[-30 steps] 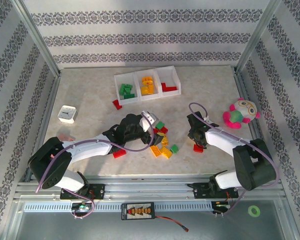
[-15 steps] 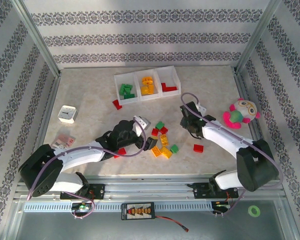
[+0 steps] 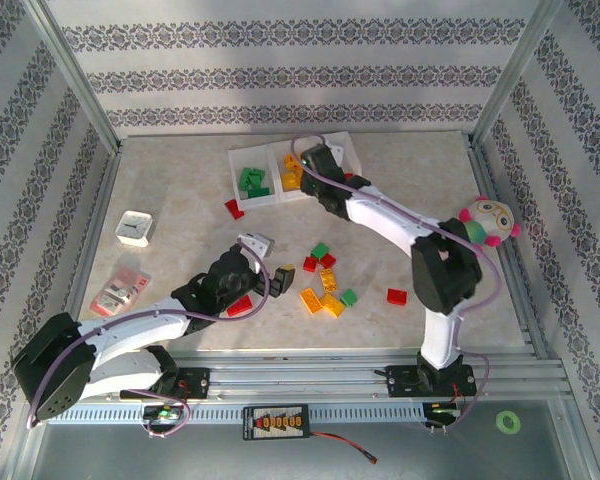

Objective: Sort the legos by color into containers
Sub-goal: Place the lego in the container.

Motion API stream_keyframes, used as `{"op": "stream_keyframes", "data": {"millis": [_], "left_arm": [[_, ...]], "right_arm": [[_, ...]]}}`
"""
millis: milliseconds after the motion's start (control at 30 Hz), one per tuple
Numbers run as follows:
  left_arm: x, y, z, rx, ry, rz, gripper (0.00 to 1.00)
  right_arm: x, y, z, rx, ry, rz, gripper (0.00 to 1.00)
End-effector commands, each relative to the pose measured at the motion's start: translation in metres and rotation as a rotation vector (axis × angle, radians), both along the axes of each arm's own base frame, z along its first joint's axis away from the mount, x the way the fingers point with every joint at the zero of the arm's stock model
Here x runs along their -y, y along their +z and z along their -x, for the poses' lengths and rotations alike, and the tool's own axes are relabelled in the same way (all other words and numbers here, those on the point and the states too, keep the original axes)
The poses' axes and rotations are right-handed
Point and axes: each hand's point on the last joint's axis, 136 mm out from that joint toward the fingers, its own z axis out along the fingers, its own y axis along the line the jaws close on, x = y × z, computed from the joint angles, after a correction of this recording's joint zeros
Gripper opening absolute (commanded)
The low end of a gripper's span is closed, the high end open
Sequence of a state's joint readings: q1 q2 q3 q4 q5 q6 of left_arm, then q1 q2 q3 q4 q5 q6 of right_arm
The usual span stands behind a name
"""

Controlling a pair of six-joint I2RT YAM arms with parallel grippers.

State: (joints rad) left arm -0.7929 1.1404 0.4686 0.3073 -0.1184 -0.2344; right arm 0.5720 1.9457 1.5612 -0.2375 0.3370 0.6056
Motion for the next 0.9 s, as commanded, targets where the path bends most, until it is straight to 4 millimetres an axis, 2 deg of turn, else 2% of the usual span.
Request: {"op": "stream_keyframes", "data": {"millis": [0, 233, 400, 467, 567, 733, 867], "left_arm": [[-0.012, -0.01, 0.004, -0.038, 0.063, -0.022, 0.99], [-0.022, -0.005, 0.002, -0.027, 0.112, -0.041, 0.99], [-0.03, 0.005, 0.0, -0.009, 0.136, -0.071, 0.99], [-0.033, 0.011, 0.0, -0.011, 0.151, -0.092, 0.99], [-0.038, 0.02, -0.003, -0.009, 0.177, -0.11, 0.99], [-0.053, 0.02, -0.009, -0.077, 0.267, -0.104, 0.99], [-0.071, 0.016, -0.019, -0.143, 0.35, -0.075, 0.99]], "right_arm": [[-0.008, 0.004, -0.035, 0.069, -0.008, 0.067, 0.25], [-0.017, -0.007, -0.088, 0.097, -0.032, 0.054, 0.25], [-0.016, -0.024, -0.109, 0.075, -0.029, -0.004, 0.28], [-0.019, -0.023, -0.115, 0.084, 0.008, 0.009, 0.31], [-0.026, -0.017, -0.12, 0.084, 0.059, 0.011, 0.42], [-0.025, -0.006, -0.117, 0.091, 0.081, 0.021, 0.71], [-0.026, 0.014, -0.107, 0.116, 0.117, 0.008, 0.79]]}}
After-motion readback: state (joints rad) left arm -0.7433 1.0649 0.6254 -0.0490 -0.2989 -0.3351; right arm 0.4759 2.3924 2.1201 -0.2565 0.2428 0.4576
